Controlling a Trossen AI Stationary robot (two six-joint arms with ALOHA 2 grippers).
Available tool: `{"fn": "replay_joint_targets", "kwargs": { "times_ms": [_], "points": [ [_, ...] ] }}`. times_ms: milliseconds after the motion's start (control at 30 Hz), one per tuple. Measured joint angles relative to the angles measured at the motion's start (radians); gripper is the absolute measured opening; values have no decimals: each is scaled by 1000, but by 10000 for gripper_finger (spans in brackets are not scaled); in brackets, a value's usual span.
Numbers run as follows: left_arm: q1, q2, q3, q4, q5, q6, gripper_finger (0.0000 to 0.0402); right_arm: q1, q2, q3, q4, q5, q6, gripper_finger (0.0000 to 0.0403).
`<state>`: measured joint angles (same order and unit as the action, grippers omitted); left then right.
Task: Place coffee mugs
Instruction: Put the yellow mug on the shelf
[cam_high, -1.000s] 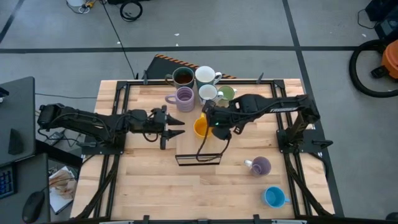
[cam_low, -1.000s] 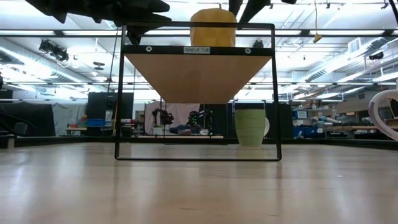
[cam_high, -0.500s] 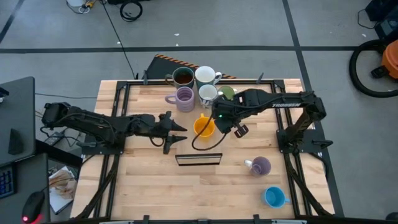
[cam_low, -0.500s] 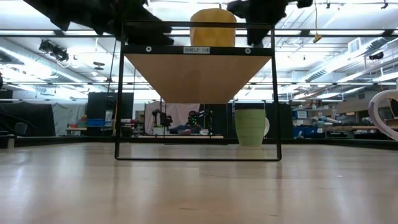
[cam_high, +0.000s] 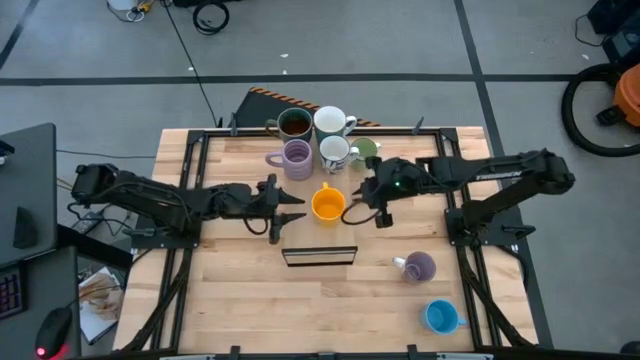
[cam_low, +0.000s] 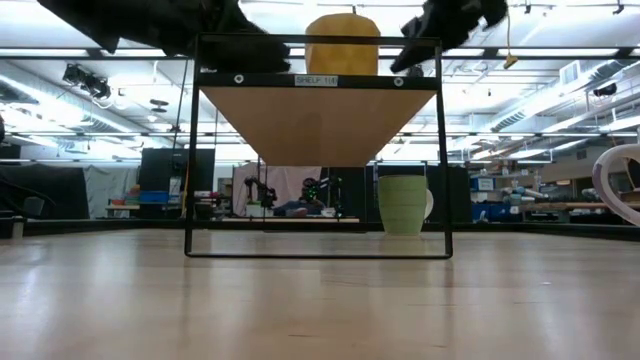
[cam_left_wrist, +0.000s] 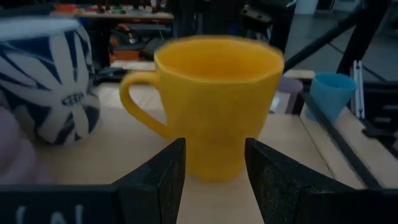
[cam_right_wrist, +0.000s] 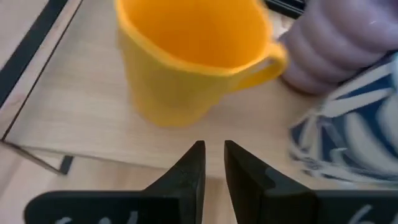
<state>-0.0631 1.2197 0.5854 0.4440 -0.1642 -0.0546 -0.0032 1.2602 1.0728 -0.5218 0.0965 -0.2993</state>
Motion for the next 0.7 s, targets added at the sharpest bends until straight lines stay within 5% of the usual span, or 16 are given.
{"fn": "replay_joint_targets", "kwargs": {
  "times_ms": [167,533,700],
  "points": [
    [-1,73,0,32,0,6,172,-4,-51,-141,171,-101,24,105],
    [-1,103,0,69,0,15,172,-37,-70,-313,484,-229,173,258],
    [-3,103,0,69,0,14,172,-33,-69,-349,605,-255,175,285]
  ]
}}
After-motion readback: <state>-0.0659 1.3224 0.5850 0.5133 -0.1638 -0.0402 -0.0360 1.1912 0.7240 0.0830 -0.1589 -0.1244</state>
